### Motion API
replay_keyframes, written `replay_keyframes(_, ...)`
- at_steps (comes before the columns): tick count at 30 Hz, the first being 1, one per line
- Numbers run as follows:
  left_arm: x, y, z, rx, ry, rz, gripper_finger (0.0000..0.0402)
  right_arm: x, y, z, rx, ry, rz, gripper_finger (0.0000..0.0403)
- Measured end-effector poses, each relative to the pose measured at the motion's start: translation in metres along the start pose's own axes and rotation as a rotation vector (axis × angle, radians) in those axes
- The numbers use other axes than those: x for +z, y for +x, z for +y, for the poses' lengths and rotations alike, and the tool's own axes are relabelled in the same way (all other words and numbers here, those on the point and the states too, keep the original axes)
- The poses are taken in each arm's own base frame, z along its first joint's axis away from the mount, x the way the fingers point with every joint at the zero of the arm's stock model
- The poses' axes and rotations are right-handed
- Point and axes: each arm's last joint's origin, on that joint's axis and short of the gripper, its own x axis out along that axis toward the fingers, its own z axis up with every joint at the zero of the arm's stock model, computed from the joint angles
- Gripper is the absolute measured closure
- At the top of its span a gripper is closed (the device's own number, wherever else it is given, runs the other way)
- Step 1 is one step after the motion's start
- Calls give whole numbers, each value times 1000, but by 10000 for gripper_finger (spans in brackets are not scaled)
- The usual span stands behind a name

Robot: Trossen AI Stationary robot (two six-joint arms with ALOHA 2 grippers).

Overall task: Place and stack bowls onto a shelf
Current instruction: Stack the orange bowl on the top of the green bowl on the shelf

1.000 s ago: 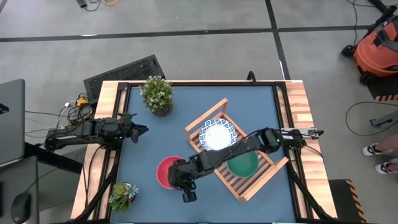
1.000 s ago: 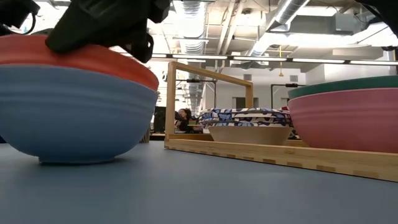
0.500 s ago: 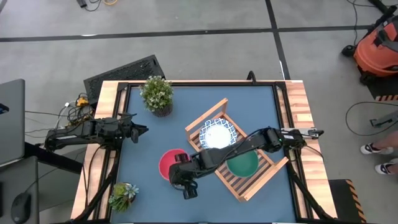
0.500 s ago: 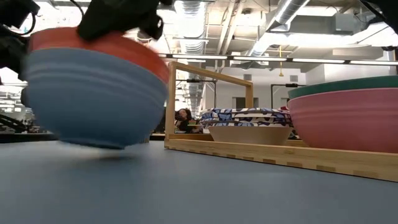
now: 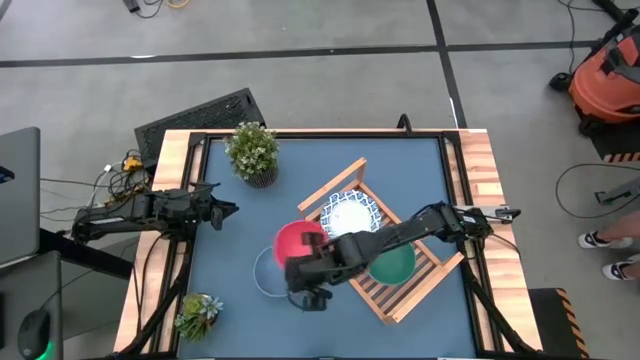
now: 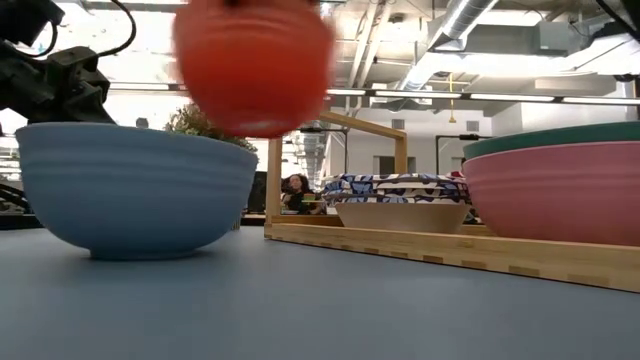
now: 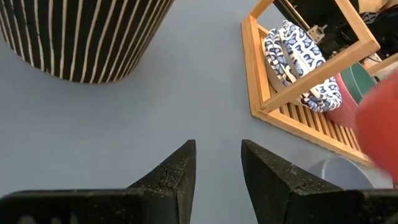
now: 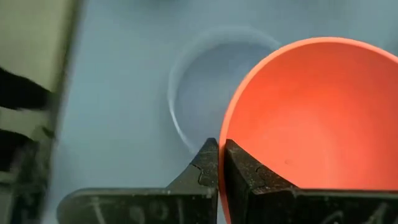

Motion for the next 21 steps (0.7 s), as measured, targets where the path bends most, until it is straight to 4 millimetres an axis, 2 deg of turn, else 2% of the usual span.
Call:
replay_keyframes(5,0,0,0,-1,1,6,289,-20,-43,18,-140,105,61,376)
replay_keyframes(8,0,0,0,2,1,2,289,-38,-74,26,-245,231,114,376)
replay_keyframes(10,0,0,0,2,1,2,289,-52,-86,32,-328,329,159,376)
replay_keyframes(14,0,0,0,4,1,-1,289,-67,-89,43,-367,475,128,376)
replay_keyframes(17,0,0,0,8,1,-6,289,-80,-79,41,-388,620,207,376)
replay_keyframes(21,1,0,0,17,1,-18,289,-95,-59,40,-468,731,254,376)
